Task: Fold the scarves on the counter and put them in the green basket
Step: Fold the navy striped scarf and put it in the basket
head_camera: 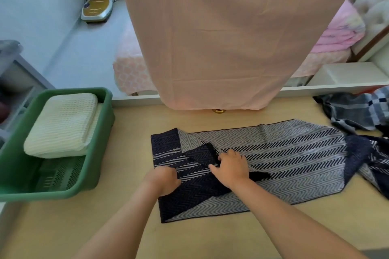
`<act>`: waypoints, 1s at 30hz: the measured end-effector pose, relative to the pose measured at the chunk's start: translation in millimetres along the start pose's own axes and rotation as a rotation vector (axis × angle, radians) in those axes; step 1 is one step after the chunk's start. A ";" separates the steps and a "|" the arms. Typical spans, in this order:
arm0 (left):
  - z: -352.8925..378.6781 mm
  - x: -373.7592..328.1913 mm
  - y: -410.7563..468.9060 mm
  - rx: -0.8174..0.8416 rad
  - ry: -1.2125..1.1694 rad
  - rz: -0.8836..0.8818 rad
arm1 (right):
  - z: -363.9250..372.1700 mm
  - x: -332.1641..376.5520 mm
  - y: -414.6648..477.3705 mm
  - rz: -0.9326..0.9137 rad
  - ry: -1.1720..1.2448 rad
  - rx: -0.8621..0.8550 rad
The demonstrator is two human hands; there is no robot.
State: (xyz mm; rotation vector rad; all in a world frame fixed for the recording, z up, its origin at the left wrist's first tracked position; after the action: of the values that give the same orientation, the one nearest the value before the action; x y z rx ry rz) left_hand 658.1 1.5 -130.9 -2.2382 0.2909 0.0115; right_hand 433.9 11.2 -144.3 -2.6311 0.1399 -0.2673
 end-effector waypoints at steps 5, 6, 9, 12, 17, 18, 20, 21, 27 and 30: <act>1.2 10.4 18.6 -0.315 -0.139 0.109 | 9.4 16.6 14.9 0.075 0.148 -0.002; 0.5 11.1 22.3 -0.360 -0.166 0.128 | 10.3 16.9 15.7 0.067 0.202 -0.029; -8.5 13.4 35.2 -0.457 -0.120 0.164 | 6.3 14.9 16.8 0.025 0.476 -0.057; -29.9 7.9 47.7 -0.511 -0.050 0.213 | -6.5 7.4 12.6 -0.004 0.760 -0.070; -69.5 -28.8 76.6 -0.449 0.074 0.382 | -25.7 -9.0 9.5 -0.090 0.842 -0.086; -76.1 -37.4 80.9 -0.457 0.132 0.409 | -30.0 -13.5 10.1 -0.079 0.879 -0.089; -88.2 -49.6 87.5 -0.494 0.201 0.419 | -40.3 -25.4 10.3 -0.029 0.964 -0.106; -93.2 -53.0 89.7 -0.488 0.192 0.402 | -45.5 -34.2 10.5 0.006 1.003 -0.135; -114.6 -62.7 93.6 -0.360 0.012 0.311 | -77.5 -101.8 15.0 0.208 1.154 -0.384; -115.9 -70.4 98.5 -0.406 0.088 0.210 | -84.7 -130.9 25.6 0.284 1.125 -0.432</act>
State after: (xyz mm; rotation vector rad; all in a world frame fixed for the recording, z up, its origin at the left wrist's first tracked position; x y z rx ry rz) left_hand 558.1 -132.8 -125.3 -2.6027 0.6172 0.0923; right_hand 286.7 -31.1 -105.0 -2.4522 1.0071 -1.7234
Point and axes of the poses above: each hand's wrist, its own y-axis towards the middle knuckle, its own z-axis out of the palm, x = y × z, the point moved 2 cm from there along y, towards the middle knuckle, and after that the axes turned 9 degrees about x, right-handed, at the moved point
